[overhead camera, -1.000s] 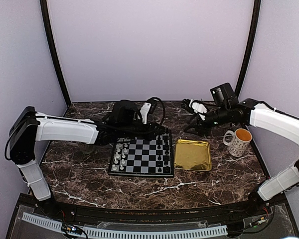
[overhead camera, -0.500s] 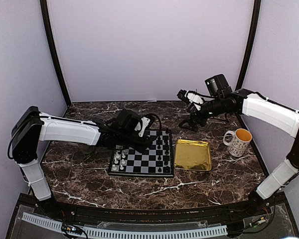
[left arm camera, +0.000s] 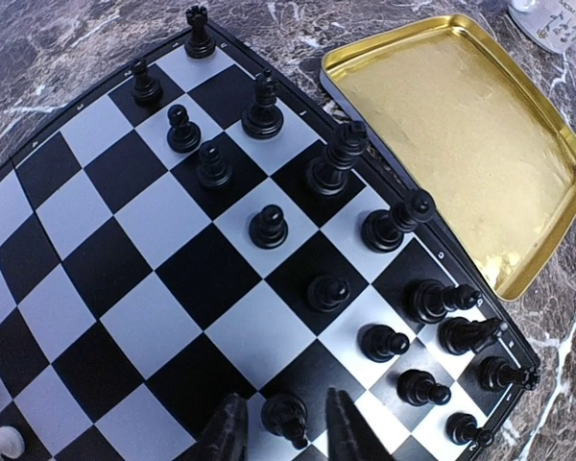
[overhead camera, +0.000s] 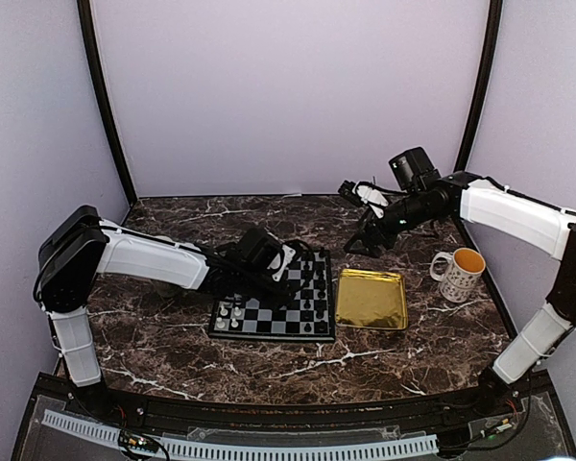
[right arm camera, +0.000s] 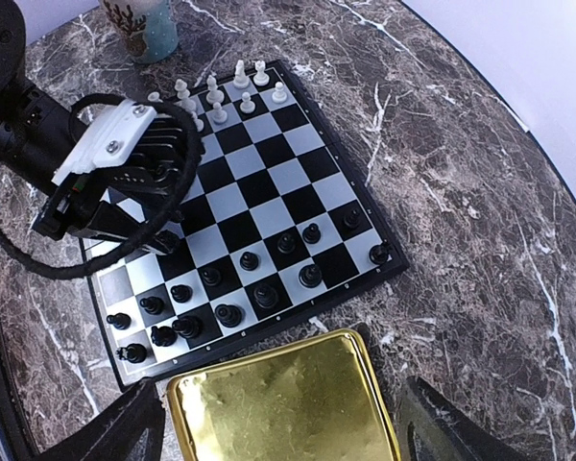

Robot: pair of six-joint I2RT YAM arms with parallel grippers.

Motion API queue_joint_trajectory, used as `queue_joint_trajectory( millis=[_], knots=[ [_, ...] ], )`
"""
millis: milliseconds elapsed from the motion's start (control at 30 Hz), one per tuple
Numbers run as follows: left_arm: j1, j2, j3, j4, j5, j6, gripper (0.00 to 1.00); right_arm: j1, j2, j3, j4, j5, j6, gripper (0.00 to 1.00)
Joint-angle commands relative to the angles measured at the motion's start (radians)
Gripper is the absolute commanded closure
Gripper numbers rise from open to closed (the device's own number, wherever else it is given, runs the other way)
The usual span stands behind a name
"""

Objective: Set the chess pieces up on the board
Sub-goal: Place the knight on the chessboard, then pick up the knight from the chessboard.

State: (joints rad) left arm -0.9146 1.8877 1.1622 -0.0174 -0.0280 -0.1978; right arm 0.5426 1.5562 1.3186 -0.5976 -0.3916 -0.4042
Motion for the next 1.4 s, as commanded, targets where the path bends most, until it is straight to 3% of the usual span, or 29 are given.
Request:
queue_joint_trajectory(
  millis=[0, 133, 300, 533, 700, 967, 1367],
  knots=[
    [-0.005, 0.001, 0.007, -0.035, -0.018, -0.005, 0.65, -0.003, 0.000, 0.038, -0.001, -0.038, -0.009, 0.17],
    [-0.004, -0.053, 0.010, -0.052, -0.015, 0.007, 0.58, 0.000, 0.019, 0.070, -0.041, -0.052, -0.040, 0.19],
    [0.007, -0.218, 0.033, -0.131, -0.044, 0.062, 0.53, 0.026, 0.074, 0.115, -0.100, -0.032, -0.096, 0.29],
    [0.119, -0.405, 0.048, -0.209, -0.045, 0.089, 0.32, 0.119, 0.196, 0.196, -0.149, 0.011, -0.122, 0.39],
    [0.229, -0.440, 0.038, -0.191, -0.036, 0.121, 0.31, 0.208, 0.319, 0.290, -0.177, 0.048, -0.088, 0.44],
    [0.422, -0.489, -0.082, -0.081, 0.131, 0.094, 0.32, 0.332, 0.511, 0.434, -0.240, 0.158, -0.061, 0.48],
    [0.446, -0.516, -0.107, -0.070, 0.188, 0.100, 0.34, 0.365, 0.645, 0.543, -0.274, 0.209, -0.023, 0.47]
  ],
)
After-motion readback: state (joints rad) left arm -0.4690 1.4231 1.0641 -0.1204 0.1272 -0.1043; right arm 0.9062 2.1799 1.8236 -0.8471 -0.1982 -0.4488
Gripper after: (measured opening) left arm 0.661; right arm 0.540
